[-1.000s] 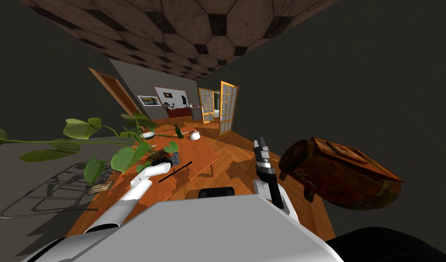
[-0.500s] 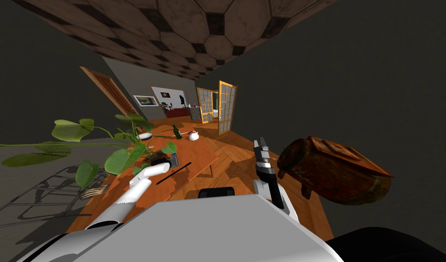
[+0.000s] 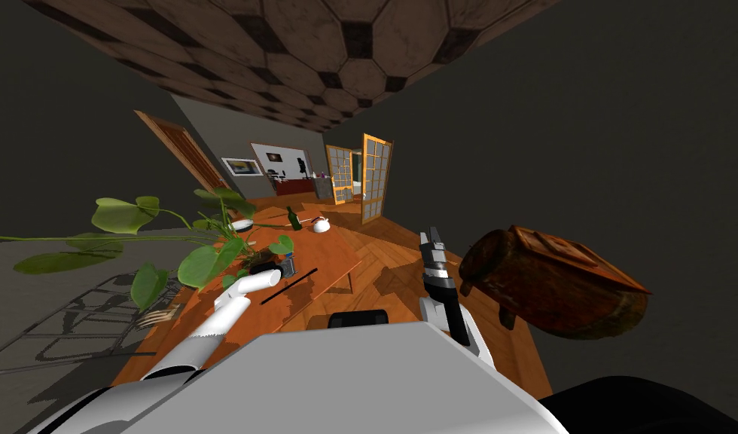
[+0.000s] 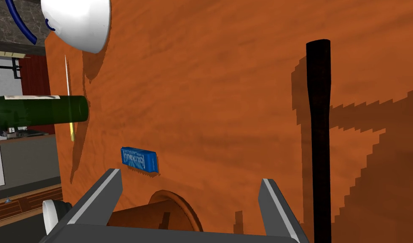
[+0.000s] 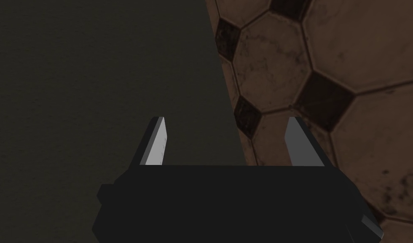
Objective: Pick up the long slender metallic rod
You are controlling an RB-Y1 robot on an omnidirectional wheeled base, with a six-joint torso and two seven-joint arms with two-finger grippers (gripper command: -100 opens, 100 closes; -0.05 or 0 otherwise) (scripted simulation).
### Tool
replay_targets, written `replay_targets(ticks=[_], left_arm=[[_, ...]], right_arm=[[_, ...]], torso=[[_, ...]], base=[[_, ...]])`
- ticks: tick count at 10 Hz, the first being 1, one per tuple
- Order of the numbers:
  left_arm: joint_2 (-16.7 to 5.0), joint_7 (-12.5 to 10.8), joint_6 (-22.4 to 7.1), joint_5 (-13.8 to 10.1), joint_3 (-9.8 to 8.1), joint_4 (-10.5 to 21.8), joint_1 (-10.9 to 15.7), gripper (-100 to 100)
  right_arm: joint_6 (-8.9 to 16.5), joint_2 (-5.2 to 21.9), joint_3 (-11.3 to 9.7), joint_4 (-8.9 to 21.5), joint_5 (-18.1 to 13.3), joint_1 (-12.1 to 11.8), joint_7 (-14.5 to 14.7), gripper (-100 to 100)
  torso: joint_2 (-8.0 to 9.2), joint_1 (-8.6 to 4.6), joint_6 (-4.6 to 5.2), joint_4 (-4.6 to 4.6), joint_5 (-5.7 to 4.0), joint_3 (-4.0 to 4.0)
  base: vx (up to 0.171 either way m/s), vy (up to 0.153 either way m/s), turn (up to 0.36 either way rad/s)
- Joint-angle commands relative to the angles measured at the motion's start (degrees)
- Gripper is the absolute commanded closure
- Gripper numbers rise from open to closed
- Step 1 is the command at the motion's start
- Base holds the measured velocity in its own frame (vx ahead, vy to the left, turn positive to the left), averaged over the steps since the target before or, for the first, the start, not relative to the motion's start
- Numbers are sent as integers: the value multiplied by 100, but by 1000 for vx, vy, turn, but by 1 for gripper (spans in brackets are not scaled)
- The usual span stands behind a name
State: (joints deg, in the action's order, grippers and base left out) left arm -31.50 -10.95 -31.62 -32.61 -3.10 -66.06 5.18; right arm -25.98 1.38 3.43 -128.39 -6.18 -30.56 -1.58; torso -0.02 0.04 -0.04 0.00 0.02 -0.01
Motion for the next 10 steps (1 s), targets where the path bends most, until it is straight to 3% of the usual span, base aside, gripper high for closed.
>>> replay_targets(ticks=[1, 10], left_arm=[[-8, -97, -153, -8, -43, 108, 12, -100], [-47, -260, -424, -46, -115, 318, 22, -100]], right_arm=[[0, 0, 0, 0, 0, 0, 0, 0], [0, 0, 0, 0, 0, 0, 0, 0]], torso=[[0, 0, 0, 0, 0, 0], [3, 5, -1, 0, 0, 1]], base=[[19, -23, -84], [1, 2, -48]])
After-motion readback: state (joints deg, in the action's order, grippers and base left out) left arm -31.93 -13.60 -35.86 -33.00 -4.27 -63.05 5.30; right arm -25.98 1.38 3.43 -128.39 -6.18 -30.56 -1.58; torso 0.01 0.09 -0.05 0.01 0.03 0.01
